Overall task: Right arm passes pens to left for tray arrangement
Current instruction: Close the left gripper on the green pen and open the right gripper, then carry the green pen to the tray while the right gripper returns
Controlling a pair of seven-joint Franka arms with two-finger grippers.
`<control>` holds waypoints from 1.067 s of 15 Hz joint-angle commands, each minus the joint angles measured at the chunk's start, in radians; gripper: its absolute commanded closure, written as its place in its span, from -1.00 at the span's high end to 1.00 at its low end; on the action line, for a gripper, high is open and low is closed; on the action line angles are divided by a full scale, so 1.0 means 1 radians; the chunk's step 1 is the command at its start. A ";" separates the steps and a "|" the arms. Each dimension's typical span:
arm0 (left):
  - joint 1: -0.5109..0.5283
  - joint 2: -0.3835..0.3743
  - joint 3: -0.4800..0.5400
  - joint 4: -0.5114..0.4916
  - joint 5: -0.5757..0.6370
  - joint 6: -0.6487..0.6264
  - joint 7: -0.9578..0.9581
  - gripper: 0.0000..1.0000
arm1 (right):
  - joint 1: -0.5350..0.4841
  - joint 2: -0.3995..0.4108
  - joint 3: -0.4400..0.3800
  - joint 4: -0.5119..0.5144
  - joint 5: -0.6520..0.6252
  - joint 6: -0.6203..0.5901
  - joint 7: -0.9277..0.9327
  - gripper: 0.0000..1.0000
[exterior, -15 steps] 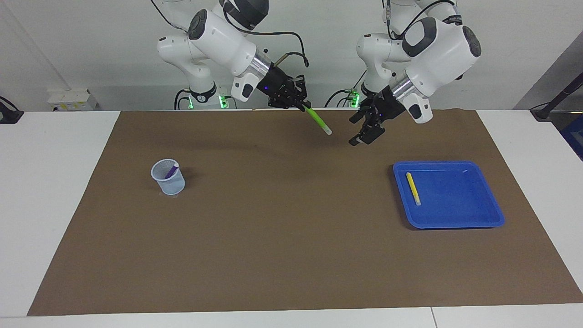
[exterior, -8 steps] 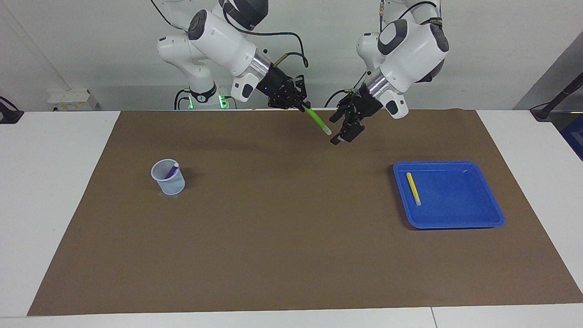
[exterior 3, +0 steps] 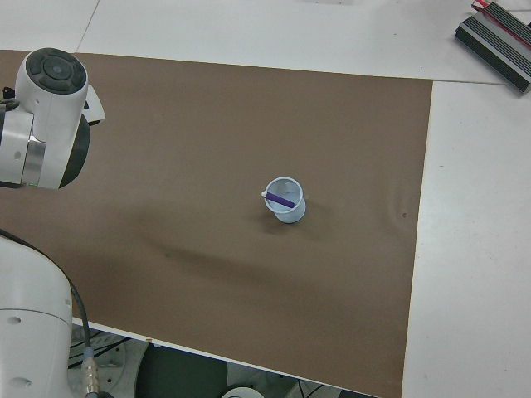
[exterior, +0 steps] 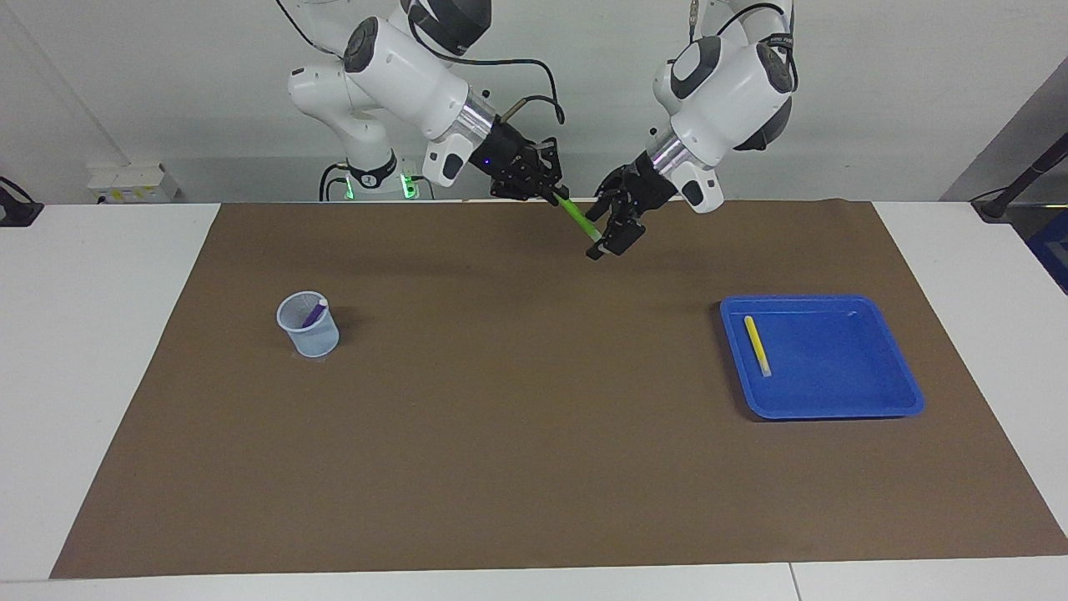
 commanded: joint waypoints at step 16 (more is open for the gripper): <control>-0.020 -0.057 0.013 -0.042 -0.006 -0.067 0.007 -1.00 | -0.001 -0.028 -0.003 -0.031 0.026 0.021 -0.023 -1.00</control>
